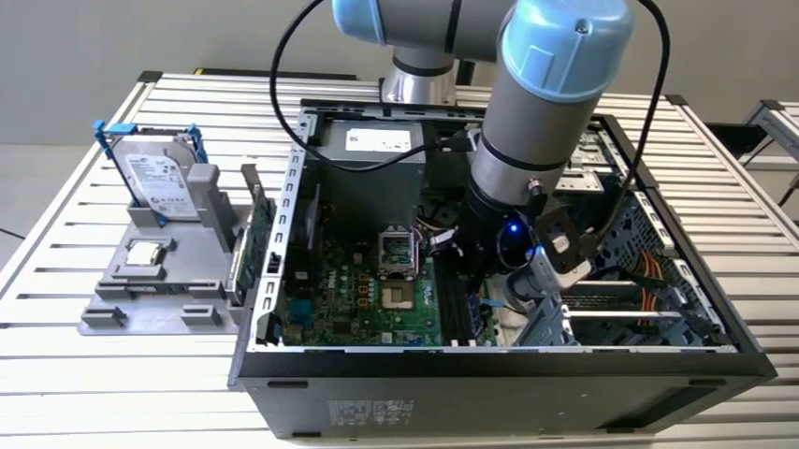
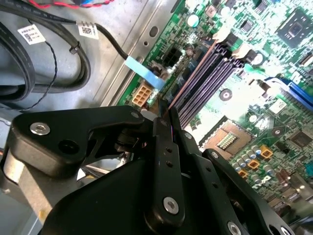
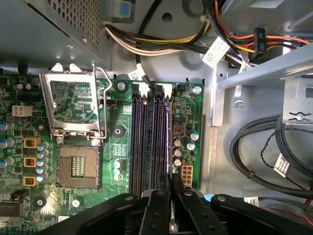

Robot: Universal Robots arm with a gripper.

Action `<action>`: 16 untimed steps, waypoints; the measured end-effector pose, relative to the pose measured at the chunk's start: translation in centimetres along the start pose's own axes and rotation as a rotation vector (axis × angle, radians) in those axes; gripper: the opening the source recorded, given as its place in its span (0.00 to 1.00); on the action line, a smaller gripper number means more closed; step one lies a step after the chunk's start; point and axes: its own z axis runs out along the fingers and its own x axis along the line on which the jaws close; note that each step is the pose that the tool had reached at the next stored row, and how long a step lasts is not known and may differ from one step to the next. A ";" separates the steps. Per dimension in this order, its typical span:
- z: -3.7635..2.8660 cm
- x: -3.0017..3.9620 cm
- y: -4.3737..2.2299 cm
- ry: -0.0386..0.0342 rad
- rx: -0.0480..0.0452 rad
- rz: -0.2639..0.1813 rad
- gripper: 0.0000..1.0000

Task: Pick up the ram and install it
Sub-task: 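Insert the ram into the slot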

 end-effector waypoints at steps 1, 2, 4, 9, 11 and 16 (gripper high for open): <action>-0.08 0.00 0.00 0.0001 0.0012 0.000 0.00; -0.13 0.02 0.00 0.0000 0.0014 0.001 0.00; -0.19 0.05 0.01 -0.0001 0.0012 0.001 0.00; -0.42 0.16 0.02 0.0000 0.0018 0.005 0.00; -0.50 0.21 0.04 0.0000 0.0018 0.007 0.00; -0.52 0.64 0.15 0.0000 0.0021 0.020 0.00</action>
